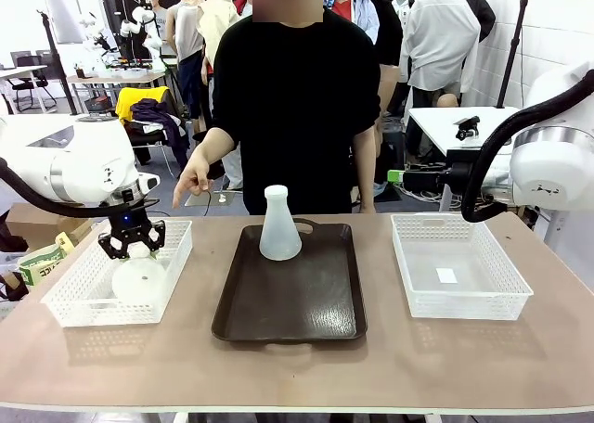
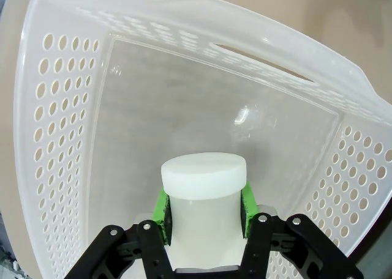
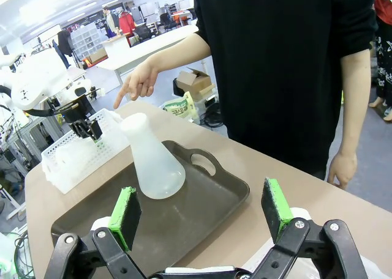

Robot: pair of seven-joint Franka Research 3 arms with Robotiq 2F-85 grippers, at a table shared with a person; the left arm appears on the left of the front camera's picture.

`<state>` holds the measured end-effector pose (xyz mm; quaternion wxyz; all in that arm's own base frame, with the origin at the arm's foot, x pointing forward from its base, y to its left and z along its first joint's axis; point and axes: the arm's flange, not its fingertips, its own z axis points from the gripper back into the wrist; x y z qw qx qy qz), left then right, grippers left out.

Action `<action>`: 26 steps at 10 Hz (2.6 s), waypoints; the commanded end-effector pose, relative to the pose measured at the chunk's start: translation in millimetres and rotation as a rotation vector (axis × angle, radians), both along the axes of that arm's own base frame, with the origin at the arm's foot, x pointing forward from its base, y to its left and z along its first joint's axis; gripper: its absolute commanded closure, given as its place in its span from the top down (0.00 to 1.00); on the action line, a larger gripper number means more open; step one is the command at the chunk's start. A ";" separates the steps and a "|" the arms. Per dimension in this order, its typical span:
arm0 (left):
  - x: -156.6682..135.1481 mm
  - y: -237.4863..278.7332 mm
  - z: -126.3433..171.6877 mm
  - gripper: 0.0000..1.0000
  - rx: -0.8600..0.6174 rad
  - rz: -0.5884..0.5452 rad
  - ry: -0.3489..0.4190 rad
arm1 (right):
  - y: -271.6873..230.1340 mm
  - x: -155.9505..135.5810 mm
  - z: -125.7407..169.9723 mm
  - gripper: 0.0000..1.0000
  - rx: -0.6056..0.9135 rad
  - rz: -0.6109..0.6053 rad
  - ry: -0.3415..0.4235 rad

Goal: Prepare the laboratory tools.
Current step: Pick up the Big flask that the person points to, then place the picked Big flask upright in the Handle tray as directed by the person.

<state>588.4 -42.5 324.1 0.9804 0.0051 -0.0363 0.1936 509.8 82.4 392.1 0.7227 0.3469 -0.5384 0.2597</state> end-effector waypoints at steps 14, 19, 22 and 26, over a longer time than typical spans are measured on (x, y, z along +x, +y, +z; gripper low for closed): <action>-0.1 0.8 -0.1 0.00 0.003 0.004 0.001 | 0.4 -1.2 0.0 1.00 -0.008 -0.009 0.004; -0.1 0.8 -0.1 0.00 0.003 0.004 0.001 | 0.4 -1.2 0.0 1.00 -0.008 -0.009 0.004; -30.0 -7.8 46.0 0.00 -0.025 -0.046 -0.076 | 0.4 -1.2 0.0 1.00 -0.008 -0.009 0.004; -49.6 -2.3 104.9 0.00 -0.105 -0.090 -0.132 | 0.4 -1.2 0.0 1.00 -0.008 -0.009 0.004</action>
